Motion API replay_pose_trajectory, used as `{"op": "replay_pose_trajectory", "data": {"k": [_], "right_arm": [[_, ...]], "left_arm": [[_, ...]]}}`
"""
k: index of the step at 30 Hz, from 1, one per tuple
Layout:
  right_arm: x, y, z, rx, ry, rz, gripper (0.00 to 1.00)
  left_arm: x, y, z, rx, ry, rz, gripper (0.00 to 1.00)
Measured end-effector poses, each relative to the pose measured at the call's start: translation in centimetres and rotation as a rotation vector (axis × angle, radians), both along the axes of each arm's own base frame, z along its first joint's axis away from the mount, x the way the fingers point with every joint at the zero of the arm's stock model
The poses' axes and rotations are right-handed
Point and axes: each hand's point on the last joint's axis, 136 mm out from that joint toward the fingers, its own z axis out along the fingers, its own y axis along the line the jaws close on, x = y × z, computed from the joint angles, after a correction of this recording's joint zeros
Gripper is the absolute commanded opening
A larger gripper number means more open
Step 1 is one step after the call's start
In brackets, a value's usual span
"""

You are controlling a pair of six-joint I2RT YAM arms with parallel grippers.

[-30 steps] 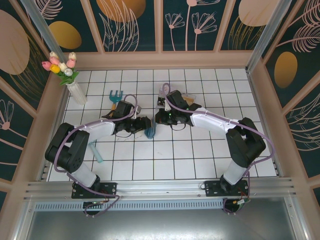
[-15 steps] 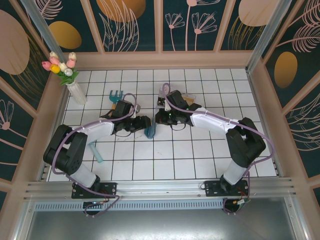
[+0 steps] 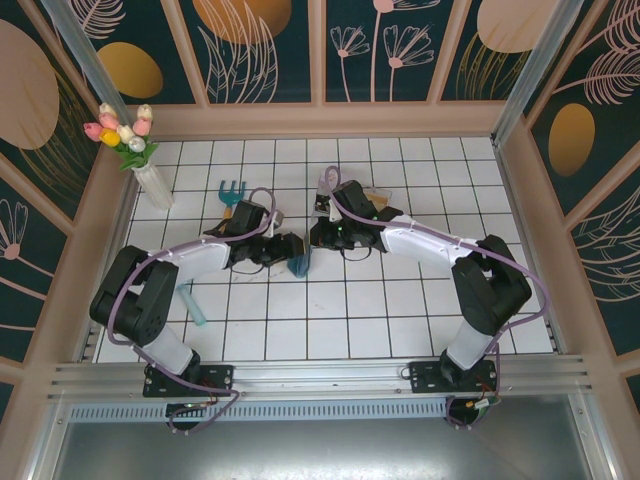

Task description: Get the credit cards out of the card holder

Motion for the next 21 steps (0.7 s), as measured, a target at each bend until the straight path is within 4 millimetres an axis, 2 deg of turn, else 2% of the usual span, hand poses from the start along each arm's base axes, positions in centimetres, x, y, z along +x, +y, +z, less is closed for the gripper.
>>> {"op": "replay_pose_trajectory", "data": {"k": [13, 21], "right_arm": [[0.01, 0.0, 0.01, 0.0, 0.0, 0.0, 0.1], [0.0, 0.0, 0.0, 0.0, 0.0, 0.0, 0.1]], "left_arm": [[-0.25, -0.26, -0.21, -0.005, 0.007, -0.017, 0.69], [-0.22, -0.2, -0.28, 0.0, 0.005, -0.016, 0.61]]}}
